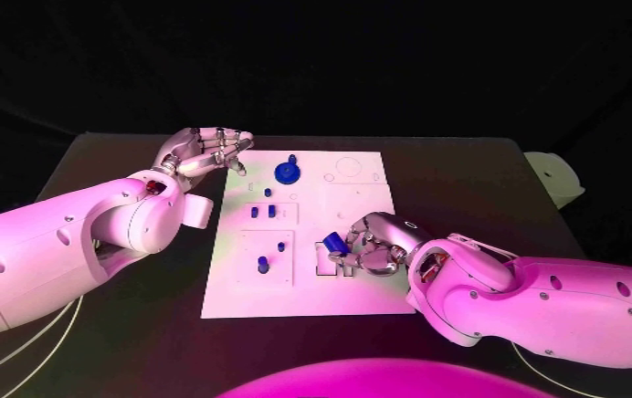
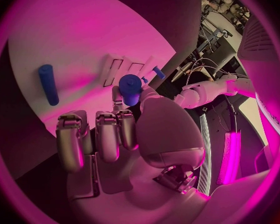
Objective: Assemble the parts on the task board
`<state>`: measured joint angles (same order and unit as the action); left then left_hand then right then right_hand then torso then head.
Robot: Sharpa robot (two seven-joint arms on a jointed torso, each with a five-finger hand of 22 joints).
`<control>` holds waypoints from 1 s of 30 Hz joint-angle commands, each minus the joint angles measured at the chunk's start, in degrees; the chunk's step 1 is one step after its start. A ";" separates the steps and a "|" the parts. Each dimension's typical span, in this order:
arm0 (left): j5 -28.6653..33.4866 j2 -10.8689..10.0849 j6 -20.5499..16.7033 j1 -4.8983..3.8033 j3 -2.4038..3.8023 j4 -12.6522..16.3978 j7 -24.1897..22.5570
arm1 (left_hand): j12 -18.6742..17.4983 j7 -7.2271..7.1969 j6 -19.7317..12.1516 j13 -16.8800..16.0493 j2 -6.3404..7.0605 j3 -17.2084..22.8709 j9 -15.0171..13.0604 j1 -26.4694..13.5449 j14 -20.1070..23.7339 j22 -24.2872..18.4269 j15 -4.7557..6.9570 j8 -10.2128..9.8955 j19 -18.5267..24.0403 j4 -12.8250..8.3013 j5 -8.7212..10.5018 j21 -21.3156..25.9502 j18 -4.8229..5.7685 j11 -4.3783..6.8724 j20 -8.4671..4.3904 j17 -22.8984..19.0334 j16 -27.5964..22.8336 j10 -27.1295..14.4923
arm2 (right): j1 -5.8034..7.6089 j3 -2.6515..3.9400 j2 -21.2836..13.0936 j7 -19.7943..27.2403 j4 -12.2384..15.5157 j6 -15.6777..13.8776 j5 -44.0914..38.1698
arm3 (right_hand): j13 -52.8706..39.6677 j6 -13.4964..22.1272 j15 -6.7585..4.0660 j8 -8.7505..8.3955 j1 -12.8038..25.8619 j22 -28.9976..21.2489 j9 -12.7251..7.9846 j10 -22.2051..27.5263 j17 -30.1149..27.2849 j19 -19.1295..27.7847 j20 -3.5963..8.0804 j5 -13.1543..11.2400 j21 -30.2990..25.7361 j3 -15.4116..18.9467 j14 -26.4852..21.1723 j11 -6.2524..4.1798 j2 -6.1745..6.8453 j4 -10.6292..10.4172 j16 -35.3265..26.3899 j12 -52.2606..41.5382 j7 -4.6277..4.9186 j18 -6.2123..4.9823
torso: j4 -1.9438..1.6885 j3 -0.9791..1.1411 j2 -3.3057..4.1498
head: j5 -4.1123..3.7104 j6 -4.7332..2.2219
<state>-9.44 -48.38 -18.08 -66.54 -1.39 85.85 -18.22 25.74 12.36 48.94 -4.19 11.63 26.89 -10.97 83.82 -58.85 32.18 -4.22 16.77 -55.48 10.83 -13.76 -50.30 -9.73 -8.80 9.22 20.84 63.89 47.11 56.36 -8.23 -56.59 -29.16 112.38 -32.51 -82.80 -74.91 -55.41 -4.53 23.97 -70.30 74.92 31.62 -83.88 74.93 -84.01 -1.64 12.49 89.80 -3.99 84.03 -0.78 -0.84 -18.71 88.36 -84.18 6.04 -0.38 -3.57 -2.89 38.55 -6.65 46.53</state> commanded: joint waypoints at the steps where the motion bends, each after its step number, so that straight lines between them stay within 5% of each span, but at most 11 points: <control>1: 0.28 0.19 1.01 0.02 0.04 0.20 -0.28 | 0.37 -0.13 -0.16 -0.04 -0.09 0.23 -0.05 -0.38 0.38 -0.06 0.02 0.39 0.37 -0.06 0.05 0.25 -0.86 -0.02 -0.02 -0.05 0.18 -0.30 | -0.06 0.00 1.00 0.18 -0.68 5.80 2.56 | -10.78 -3.86 -0.30 0.74 3.37 15.08 0.40 -3.52 10.11 -5.99 0.26 0.52 0.20 -2.05 5.06 -0.51 1.06 1.93 0.22 -0.14 -3.10 0.38 | -0.08 0.06 0.07 | 0.12 0.07; 17: 0.28 0.01 1.09 0.02 0.04 0.41 -0.14 | 0.37 -0.13 -0.16 -0.04 -0.09 0.23 -0.05 -0.38 0.38 -0.06 0.02 0.39 0.37 -0.06 0.05 0.25 -0.86 -0.02 -0.02 -0.05 0.18 -0.30 | -0.08 0.02 2.98 -1.29 -2.48 7.48 1.02 | -10.89 -4.86 -0.50 1.24 6.75 15.08 0.70 -3.66 10.34 -5.99 0.42 0.69 0.20 -1.23 5.10 -0.79 1.25 1.89 0.28 -0.18 -3.45 0.38 | 0.02 0.11 0.06 | 0.45 0.39; 22: 0.28 -0.03 1.07 0.02 0.04 0.42 -0.10 | 0.37 -0.13 -0.16 -0.04 -0.09 0.23 -0.05 -0.38 0.38 -0.06 0.02 0.39 0.37 -0.06 0.05 0.25 -0.86 -0.02 -0.02 -0.05 0.18 -0.30 | -0.08 0.02 3.15 -1.52 -2.78 6.97 -0.27 | -10.85 -4.98 -0.68 1.67 10.79 15.08 1.10 -3.64 10.35 -5.99 0.62 1.34 0.20 1.34 5.10 -0.94 2.18 1.85 0.28 0.00 -3.62 0.38 | 0.05 0.12 -0.01 | 0.41 0.36; 25: 0.28 -0.05 1.06 0.02 0.04 0.41 -0.07 | 0.48 -0.11 -0.23 -0.03 -0.09 0.31 -0.08 -0.44 0.45 -0.08 0.02 0.53 0.38 -0.22 0.06 0.28 -0.86 -0.03 -0.02 -0.08 0.24 -0.52 | -0.07 0.02 3.28 -1.62 -2.93 6.60 -1.22 | -10.64 -4.79 -0.70 2.10 14.44 15.08 1.57 -3.50 10.25 -5.99 0.65 -3.93 0.20 5.09 5.08 -0.92 2.40 1.83 0.23 0.44 -3.63 0.38 | 0.08 0.10 -0.03 | 0.39 0.31; 30: 0.28 -0.09 1.06 0.02 0.04 0.43 -0.01 | 0.49 -0.10 -0.25 -0.03 -0.09 0.32 -0.08 -0.46 0.45 -0.09 0.02 0.54 0.39 -0.23 0.06 0.28 -0.86 -0.03 -0.02 -0.09 0.25 -0.54 | -0.07 0.03 3.29 -1.75 -3.06 6.26 -2.62 | -10.33 -4.16 -0.56 2.26 17.42 15.03 1.91 -3.25 10.07 -5.95 0.54 -8.24 0.03 9.65 5.04 -0.77 2.03 1.78 0.15 1.06 -3.43 0.34 | 0.08 0.07 0.02 | 0.38 0.24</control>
<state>-9.43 -48.51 -17.92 -66.54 -1.39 86.08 -18.04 26.12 12.36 48.94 -4.19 11.63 27.05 -10.95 83.82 -58.85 32.19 -4.22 17.10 -55.48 10.67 -13.76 -50.30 -9.73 -8.81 9.22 20.84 63.89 47.11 56.36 -8.18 -53.34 -30.22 109.33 -26.92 -82.88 -74.90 -59.86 -4.94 26.19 -53.45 74.90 33.49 -83.93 74.92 -84.01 -1.24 4.77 89.77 4.96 84.03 -1.55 1.18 -16.94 88.36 -83.30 2.58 -0.38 -3.50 -2.79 38.55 -6.23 46.81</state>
